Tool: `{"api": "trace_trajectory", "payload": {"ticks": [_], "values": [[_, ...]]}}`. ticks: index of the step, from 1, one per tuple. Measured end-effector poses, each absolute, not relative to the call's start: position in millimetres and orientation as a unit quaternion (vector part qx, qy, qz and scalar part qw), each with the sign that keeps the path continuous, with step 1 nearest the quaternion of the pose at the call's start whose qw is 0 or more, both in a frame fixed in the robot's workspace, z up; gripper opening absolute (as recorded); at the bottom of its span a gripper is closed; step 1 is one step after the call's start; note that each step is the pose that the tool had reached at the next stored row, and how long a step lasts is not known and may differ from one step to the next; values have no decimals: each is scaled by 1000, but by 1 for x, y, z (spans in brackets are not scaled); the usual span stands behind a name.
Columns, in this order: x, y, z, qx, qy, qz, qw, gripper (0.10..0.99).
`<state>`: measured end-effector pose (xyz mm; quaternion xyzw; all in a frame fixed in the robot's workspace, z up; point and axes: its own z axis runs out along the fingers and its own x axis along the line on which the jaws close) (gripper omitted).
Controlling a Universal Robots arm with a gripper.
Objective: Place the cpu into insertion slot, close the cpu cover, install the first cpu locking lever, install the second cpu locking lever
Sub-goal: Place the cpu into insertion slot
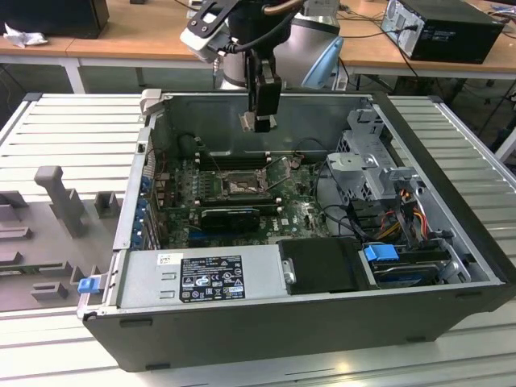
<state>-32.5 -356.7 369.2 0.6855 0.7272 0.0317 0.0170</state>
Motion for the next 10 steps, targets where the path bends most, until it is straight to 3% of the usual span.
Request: {"api": "trace_trajectory", "payload": {"ticks": [10], "values": [[-32,-356,355,691,722,29,16,529]]}}
